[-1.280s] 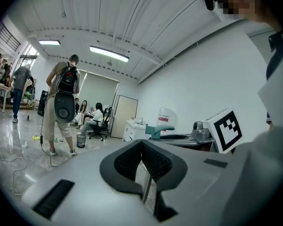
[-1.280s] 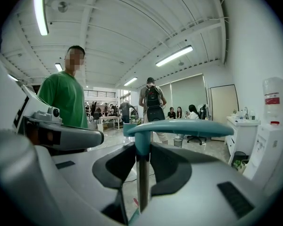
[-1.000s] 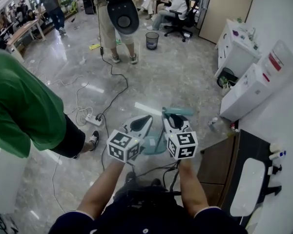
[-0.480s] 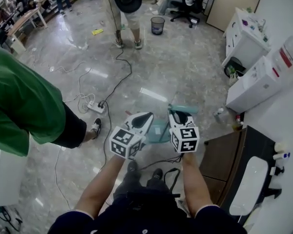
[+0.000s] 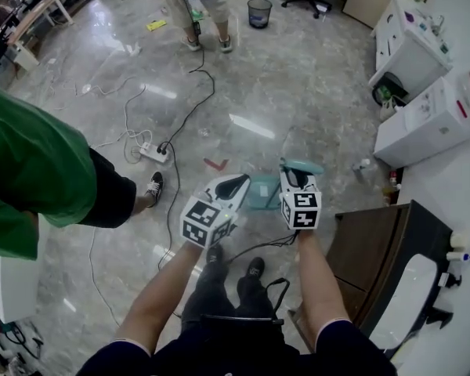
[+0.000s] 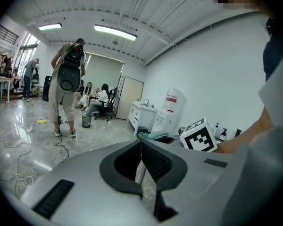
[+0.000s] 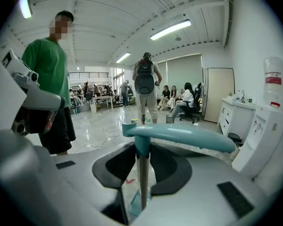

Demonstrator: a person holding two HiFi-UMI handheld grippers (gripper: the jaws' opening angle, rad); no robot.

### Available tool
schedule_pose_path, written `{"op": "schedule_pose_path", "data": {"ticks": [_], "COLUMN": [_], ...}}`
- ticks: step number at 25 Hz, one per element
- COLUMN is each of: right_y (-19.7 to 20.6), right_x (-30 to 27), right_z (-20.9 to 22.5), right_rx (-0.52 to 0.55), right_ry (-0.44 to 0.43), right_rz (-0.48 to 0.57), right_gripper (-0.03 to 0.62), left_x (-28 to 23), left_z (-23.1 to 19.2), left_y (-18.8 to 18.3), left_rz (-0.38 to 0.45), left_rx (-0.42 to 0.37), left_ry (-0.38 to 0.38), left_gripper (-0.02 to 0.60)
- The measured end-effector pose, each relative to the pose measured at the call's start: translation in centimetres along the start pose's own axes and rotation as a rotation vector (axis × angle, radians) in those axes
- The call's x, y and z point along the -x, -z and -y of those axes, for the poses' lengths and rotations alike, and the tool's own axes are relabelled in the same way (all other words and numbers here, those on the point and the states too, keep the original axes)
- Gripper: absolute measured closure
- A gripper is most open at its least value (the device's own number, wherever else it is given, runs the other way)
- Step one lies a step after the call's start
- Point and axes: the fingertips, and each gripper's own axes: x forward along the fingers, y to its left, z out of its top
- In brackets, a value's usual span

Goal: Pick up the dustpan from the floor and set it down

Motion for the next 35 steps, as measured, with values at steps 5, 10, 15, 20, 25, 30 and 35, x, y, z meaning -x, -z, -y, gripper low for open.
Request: {"op": "schedule_pose_path", "data": {"ticks": [5,10,15,20,25,30,35], "right_y": [2.6,5.4,7.7,9.6,10.8,12.0,13.5], "right_x": [-3.8,-6.2,-7.9,-8.0,-7.6,-6.9,-6.1], "right_z": [1.9,3.3,3.2,2.7,1.2,0.3,-0.8], "right_rx": [0.019,0.024,0.023,0.020,0.007,-0.006,-0.059], "right_ry": [0.026,0.057,0.057,0.054,0.046,0.072,0.064], "right_rz": [-0.021,-0.035,-0.062,-0.081,-0.095,-0.112,-0.145], "right_gripper": [0.490,0.490,0.490,0.490,0.490,0.490,0.488], "left_x": [-2.7,-4.7,-6.0,-6.7,-6.4,-5.6,-4.7], "left_z": [-1.9,-2.6,-3.5,-3.7,-3.4,-3.3,-2.4], "left_y": [1.6,3.4,5.5,6.0,7.5,7.5,9.0], "left_rz": [-0.015,-0.039,-0.081,-0.086,-0.110,-0.101,-0.125], "left_rx": [-0.006,0.008,0.026,0.040,0.068,0.076,0.089], "left_ry": [-0.001,0.005,0.009,0.011,0.025,0.014,0.022], "left_gripper": [0.568,0.568,0.568,0.568,0.568,0.568,0.568]}}
